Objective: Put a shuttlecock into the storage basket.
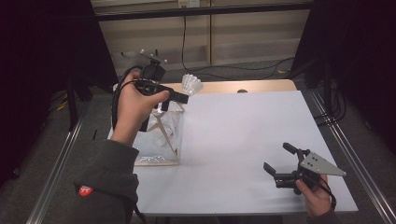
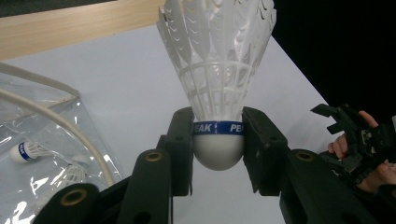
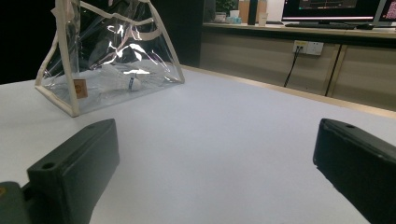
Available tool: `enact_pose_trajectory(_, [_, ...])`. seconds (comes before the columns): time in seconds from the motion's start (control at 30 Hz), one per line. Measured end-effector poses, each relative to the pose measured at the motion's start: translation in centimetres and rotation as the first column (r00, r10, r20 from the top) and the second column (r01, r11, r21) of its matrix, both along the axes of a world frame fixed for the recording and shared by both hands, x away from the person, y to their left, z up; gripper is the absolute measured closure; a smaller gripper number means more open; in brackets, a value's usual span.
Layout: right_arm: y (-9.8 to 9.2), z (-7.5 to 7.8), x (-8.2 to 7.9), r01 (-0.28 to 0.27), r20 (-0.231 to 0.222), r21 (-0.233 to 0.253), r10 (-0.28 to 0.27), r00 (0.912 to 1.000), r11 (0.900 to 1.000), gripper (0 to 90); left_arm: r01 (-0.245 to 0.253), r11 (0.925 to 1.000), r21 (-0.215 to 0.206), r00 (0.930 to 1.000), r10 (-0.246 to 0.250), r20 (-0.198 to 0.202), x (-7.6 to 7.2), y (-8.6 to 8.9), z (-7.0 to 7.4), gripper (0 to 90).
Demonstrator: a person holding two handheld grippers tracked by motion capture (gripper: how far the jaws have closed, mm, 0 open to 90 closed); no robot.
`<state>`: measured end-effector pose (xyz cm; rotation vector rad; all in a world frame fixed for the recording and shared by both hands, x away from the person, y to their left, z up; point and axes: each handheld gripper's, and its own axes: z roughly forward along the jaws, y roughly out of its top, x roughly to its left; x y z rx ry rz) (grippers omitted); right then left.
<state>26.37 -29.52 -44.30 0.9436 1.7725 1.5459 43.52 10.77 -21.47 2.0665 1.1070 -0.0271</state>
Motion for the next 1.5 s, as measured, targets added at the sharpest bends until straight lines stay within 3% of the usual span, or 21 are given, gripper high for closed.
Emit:
enact_pose_trajectory(0.73, [0.0,0.0,0.0,-0.001,-0.003,-0.001,0.001,1.0000,1.000,0.3,-0.054,0.9985,-0.003,0.9984,0.054,0.018,0.5,1.7,0.3,65.5])
enact_pose_trajectory(1.5, [0.0,0.0,0.0,-0.002,0.000,-0.001,0.002,1.0000,1.000,0.3,-0.121,0.9926,0.011,0.9918,0.120,0.044,1.0,3.2,0.6,65.5])
